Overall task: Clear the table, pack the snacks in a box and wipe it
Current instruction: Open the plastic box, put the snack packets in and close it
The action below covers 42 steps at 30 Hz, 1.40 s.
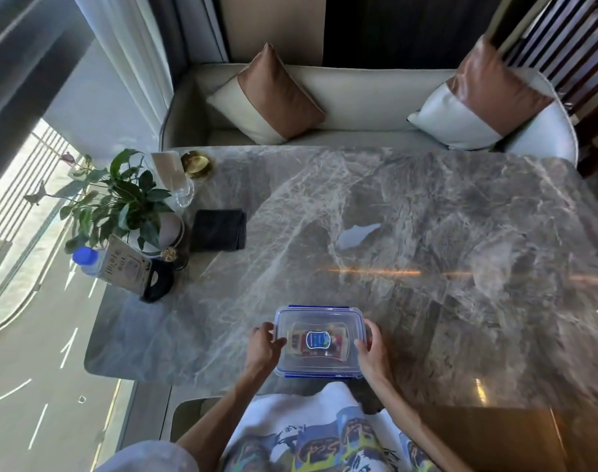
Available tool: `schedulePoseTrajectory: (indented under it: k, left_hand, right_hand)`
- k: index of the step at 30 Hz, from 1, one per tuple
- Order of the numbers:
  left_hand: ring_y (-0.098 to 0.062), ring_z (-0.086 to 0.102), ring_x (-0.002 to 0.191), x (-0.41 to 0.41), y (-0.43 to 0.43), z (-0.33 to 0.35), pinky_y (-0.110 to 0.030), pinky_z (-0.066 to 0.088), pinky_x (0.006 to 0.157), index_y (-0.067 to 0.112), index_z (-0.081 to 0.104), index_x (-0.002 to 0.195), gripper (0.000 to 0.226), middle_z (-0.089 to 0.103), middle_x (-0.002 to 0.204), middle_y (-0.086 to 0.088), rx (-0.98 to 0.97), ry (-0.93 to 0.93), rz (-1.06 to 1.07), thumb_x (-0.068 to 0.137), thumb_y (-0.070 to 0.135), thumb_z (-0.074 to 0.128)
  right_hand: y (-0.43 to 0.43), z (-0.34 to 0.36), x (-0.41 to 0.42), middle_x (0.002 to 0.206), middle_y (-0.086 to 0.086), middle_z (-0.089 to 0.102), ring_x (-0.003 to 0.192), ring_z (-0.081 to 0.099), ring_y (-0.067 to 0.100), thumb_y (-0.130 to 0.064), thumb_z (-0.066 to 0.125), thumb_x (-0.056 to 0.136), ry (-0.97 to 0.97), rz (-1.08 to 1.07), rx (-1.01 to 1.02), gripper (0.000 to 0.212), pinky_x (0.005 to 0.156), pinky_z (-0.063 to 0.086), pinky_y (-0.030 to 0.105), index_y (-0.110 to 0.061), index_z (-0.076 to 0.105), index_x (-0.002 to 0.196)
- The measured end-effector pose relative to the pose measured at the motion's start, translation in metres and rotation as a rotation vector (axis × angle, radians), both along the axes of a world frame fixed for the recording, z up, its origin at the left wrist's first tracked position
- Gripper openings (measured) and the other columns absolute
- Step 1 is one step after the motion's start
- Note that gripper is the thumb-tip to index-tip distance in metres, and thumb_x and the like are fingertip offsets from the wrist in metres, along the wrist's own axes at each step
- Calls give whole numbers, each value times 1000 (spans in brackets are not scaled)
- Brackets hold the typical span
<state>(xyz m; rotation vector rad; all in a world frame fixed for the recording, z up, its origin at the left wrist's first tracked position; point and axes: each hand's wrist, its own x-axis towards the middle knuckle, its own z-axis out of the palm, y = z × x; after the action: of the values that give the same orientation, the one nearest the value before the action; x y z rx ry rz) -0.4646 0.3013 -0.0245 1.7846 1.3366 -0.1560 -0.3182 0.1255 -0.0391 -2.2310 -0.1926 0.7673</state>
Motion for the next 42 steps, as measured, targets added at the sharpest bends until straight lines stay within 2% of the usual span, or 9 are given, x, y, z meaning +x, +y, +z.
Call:
schedulePoseTrajectory:
  k: [14,21,24,26,28,30,33,37,42]
  left_hand:
    - [-21,60,71,1,6,-2,-31,46,68,9,49,116,31,72,99,-18,-28,7,-31,89,15,63]
    - [-37,53,111,12,13,-1,-41,46,98,6,43,125,50,41,124,-21,-55,109,-103,83,12,69]
    - [-38,40,122,21,18,2,-43,40,104,9,32,138,69,36,128,-21,-38,188,-199,80,12,68]
    - [-39,36,127,29,22,4,-45,36,109,15,17,148,84,32,136,-21,15,267,-319,79,9,64]
    - [-38,28,135,41,29,5,-49,30,113,24,9,151,92,21,149,-18,46,304,-463,76,5,59]
    - [-34,22,142,59,36,5,-50,22,116,29,15,151,85,21,155,-10,48,296,-613,81,16,61]
    - [-29,32,141,89,45,2,-46,22,116,26,30,147,65,41,151,-5,8,273,-714,90,43,57]
    - [-24,42,137,116,58,3,-30,29,113,8,30,148,65,41,151,-12,-347,233,-800,93,22,60]
    - [-31,45,130,117,60,1,-41,34,110,23,48,138,53,49,140,-10,-138,233,-936,88,26,65]
  right_hand:
    - [8,8,7,133,17,52,121,51,32,1,54,91,90,-6,-6,45,103,43,42,-10,45,134]
    - [13,11,9,137,18,48,124,48,31,-8,60,89,57,61,-121,56,100,41,37,-13,38,140]
    - [23,13,0,153,14,25,142,25,30,-19,73,81,-31,228,-165,93,112,28,34,-16,14,153]
    - [32,12,-11,161,14,2,149,7,27,-12,77,77,49,231,-155,109,108,24,21,-19,-1,154]
    - [38,9,-16,161,15,-7,150,2,24,-1,76,74,84,180,-126,114,101,23,14,-19,-4,153]
    - [41,7,-18,161,14,-7,150,2,23,3,76,73,82,141,-128,116,108,25,20,-21,-3,153]
    - [43,6,-18,162,13,-7,150,2,23,2,77,73,83,123,-162,117,116,21,30,-23,-4,153]
    - [45,6,-19,161,14,-7,151,1,24,-4,79,73,70,135,-184,118,118,17,32,-22,-7,153]
    - [45,9,-19,162,13,-6,151,2,24,-10,78,75,52,135,-218,115,118,18,34,-26,-5,153]
